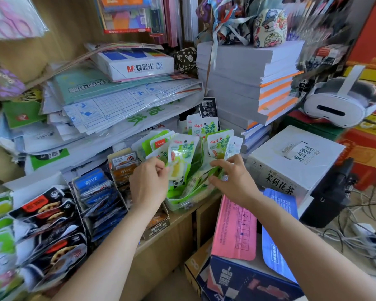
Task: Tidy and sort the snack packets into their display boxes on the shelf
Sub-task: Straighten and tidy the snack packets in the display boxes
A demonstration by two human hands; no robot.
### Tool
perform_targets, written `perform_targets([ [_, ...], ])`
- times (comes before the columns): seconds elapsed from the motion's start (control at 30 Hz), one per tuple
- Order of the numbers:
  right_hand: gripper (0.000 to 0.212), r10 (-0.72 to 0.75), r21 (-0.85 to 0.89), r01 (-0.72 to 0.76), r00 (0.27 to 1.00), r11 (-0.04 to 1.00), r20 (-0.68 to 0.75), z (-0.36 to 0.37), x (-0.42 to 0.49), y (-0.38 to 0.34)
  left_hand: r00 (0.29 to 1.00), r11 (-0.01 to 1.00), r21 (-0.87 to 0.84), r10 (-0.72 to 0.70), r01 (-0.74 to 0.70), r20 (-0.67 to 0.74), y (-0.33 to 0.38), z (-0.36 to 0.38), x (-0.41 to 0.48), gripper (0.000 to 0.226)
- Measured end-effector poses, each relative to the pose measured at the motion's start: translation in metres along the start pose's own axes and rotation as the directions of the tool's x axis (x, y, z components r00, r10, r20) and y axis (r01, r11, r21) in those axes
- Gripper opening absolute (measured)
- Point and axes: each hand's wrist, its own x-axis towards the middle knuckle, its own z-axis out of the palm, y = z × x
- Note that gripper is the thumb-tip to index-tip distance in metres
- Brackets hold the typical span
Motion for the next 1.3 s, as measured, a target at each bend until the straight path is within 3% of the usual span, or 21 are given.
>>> perform_targets([
  [0.1, 0.055, 0.037, 0.031, -0.037, 0.999, 0.999, -0.004, 0.001, 0.002, -0.004, 0.991, 0.992, -0.079, -0.091, 0.1, 0.102, -0.013, -0.006, 0.003, 0.013],
  [0.27, 0.066, 0.075, 0.082, -0.075, 0.997, 0.994, -0.007, -0.001, 0.002, -0.003, 0.987, 0.975, 0.224, -0.042, 0.006, 0.157, -0.013, -0.006, -0.004, 0.015],
  [0.37, 0.06, 0.083, 0.086, -0.083, 0.997, 0.993, 0.005, -0.003, 0.002, -0.003, 0.984, 0.984, 0.175, -0.06, 0.03, 0.171, -0.01, -0.008, -0.004, 0.032],
  [0.57, 0.055, 0.054, 0.085, -0.056, 0.998, 0.995, 0.019, -0.002, 0.002, -0.003, 0.994, 0.993, 0.056, 0.108, -0.106, -0.034, 0.013, -0.017, -0.006, 0.037],
  [0.73, 0.066, 0.09, 0.086, -0.093, 0.995, 0.992, 0.04, -0.001, 0.005, -0.007, 0.995, 0.986, 0.133, 0.097, -0.096, 0.003, 0.004, -0.007, -0.001, 0.021],
  [0.87, 0.056, 0.067, -0.238, -0.059, 0.997, 0.969, 0.028, 0.011, 0.006, -0.02, 0.997, 0.98, 0.187, 0.071, -0.067, -0.014, -0.006, -0.004, -0.001, 0.03],
  [0.93, 0.054, 0.024, -0.308, -0.022, 1.0, 0.951, 0.003, 0.016, 0.004, -0.025, 0.983, 0.975, 0.172, 0.156, -0.138, -0.095, -0.003, -0.006, -0.002, 0.026],
  [1.07, 0.062, -0.01, -0.248, -0.006, 0.998, 0.969, -0.063, 0.011, 0.006, -0.017, 0.894, 0.924, 0.064, 0.38, -0.376, -0.238, 0.013, -0.004, -0.005, 0.015],
  [1.17, 0.061, -0.054, -0.274, 0.034, 0.997, 0.961, -0.064, 0.004, 0.005, -0.007, 0.891, 0.895, -0.009, 0.442, -0.445, -0.108, 0.023, 0.008, -0.011, 0.014],
  [1.3, 0.054, -0.08, -0.31, 0.075, 0.997, 0.948, -0.003, -0.001, 0.003, -0.002, 0.94, 0.941, 0.114, 0.3, -0.32, 0.159, 0.026, 0.026, -0.008, 0.034],
])
